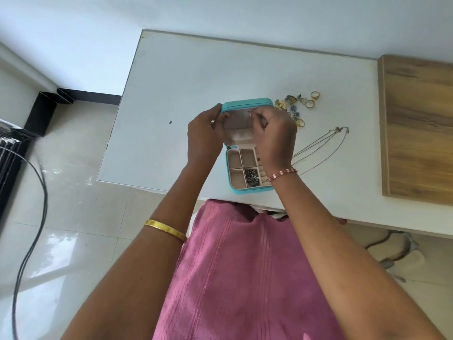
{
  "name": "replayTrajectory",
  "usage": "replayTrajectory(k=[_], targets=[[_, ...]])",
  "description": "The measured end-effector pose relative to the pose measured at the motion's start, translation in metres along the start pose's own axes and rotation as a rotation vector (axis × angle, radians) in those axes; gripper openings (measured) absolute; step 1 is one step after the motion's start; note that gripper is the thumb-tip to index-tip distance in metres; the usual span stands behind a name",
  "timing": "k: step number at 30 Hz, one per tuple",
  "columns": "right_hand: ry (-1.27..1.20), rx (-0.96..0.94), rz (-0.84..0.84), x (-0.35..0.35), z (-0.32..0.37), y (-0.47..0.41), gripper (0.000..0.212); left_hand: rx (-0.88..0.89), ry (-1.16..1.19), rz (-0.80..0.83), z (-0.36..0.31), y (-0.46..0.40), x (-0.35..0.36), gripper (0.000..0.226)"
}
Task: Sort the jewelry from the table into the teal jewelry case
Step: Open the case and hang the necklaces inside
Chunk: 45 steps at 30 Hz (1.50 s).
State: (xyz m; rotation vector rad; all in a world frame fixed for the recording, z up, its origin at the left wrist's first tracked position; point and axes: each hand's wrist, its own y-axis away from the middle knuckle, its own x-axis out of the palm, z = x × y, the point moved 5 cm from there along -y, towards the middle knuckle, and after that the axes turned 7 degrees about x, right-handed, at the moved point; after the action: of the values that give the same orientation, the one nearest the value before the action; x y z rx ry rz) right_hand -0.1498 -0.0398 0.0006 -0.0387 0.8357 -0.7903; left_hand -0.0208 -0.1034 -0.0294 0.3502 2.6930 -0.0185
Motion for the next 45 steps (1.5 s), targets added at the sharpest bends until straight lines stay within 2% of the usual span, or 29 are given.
replayTrajectory(k=[4,9,15,20,25,30,33,37,45], targets=[[-0.107,0.093,0.004,0.003,-0.002,-0.004,0.008,0.027,-0.008,-0.005,-0.001,0.000,-0.001,0.031],[-0.118,0.085,0.008,0.006,-0.004,-0.003,0.007,0.036,-0.021,-0.010,-0.004,0.001,-0.003,0.030],[0.008,-0.151,0.073,0.009,0.011,0.000,0.005,0.029,-0.054,-0.005,-0.011,0.002,0.000,0.026],[0.156,-0.283,0.015,0.009,0.010,-0.002,0.011,0.017,-0.074,-0.002,-0.007,0.002,0.000,0.027],[0.050,-0.098,-0.019,0.011,-0.001,-0.003,0.010,0.038,-0.096,0.007,-0.006,0.002,0.001,0.030],[-0.250,0.340,-0.014,0.013,-0.012,-0.003,0.010,0.047,-0.089,-0.009,-0.007,0.003,0.001,0.043],[-0.306,0.488,0.000,0.014,-0.013,-0.004,0.010,0.054,-0.095,-0.020,-0.010,0.003,0.000,0.040],[-0.322,0.579,0.027,0.012,-0.014,-0.005,0.010,0.056,-0.100,-0.030,-0.013,0.007,-0.001,0.040],[-0.297,0.636,0.061,0.009,-0.012,-0.005,0.010,0.050,-0.081,-0.036,-0.015,0.011,-0.001,0.041]])
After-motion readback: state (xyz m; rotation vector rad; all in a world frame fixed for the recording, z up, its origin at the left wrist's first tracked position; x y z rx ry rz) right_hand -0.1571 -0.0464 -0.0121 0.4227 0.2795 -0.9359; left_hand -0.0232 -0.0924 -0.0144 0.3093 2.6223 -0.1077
